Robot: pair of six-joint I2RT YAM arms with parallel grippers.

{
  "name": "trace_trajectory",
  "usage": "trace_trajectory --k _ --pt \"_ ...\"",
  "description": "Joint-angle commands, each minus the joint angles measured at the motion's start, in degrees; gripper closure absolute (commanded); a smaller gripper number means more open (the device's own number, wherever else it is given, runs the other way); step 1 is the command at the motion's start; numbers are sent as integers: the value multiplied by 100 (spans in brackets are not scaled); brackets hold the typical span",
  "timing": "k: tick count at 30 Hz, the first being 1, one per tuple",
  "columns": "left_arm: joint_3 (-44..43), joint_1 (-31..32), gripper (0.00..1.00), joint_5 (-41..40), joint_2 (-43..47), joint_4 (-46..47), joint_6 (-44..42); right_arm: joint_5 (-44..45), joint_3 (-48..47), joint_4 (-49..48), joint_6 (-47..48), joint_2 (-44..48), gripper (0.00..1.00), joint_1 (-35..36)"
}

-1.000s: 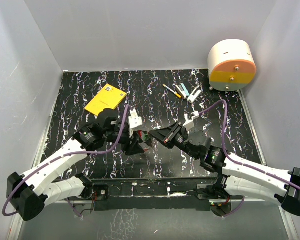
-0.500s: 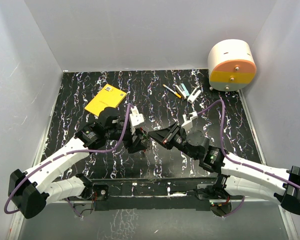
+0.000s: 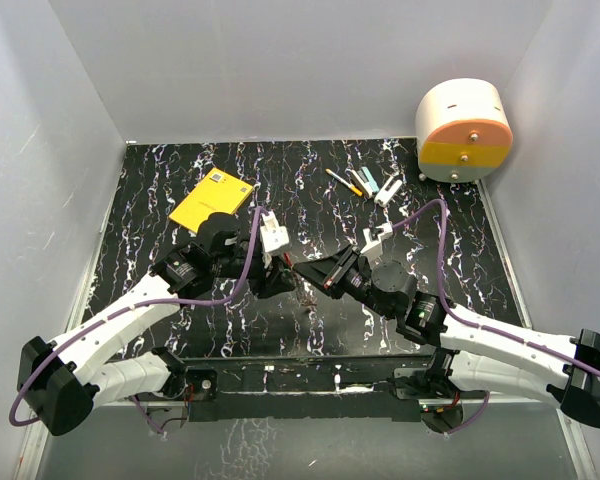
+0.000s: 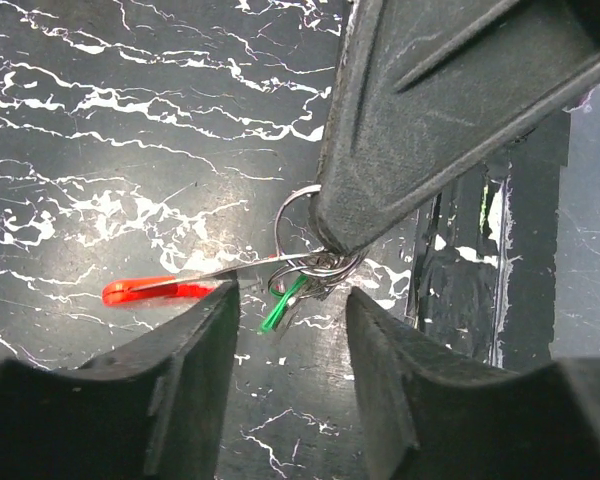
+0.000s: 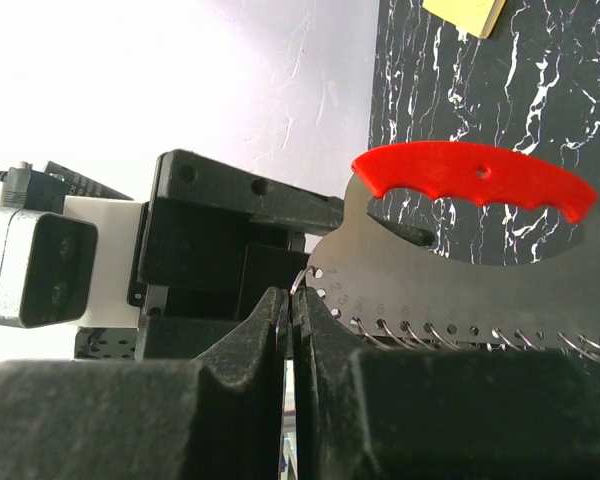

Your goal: Put the keys on the keyring

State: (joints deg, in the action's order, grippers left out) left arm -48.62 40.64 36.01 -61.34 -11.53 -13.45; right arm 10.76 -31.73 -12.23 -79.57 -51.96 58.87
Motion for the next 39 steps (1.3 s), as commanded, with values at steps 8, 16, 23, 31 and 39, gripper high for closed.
trace_trajectory --k 8,16,23,31,39 --pt "-96 18 86 173 69 24 -241 229 -138 -508 34 215 92 38" --pt "-294 21 100 126 31 -165 -468 307 -39 -439 3 297 92 37" --pt "-728 22 100 143 -311 -767 -894 1236 82 546 75 468 92 37" --pt "-1686 22 100 42 -1109 -1756 -1425 2019 381 481 230 625 54 22" --pt "-2550 -14 100 -127 -1755 -1965 -1528 2390 -377 2322 482 974 20 23"
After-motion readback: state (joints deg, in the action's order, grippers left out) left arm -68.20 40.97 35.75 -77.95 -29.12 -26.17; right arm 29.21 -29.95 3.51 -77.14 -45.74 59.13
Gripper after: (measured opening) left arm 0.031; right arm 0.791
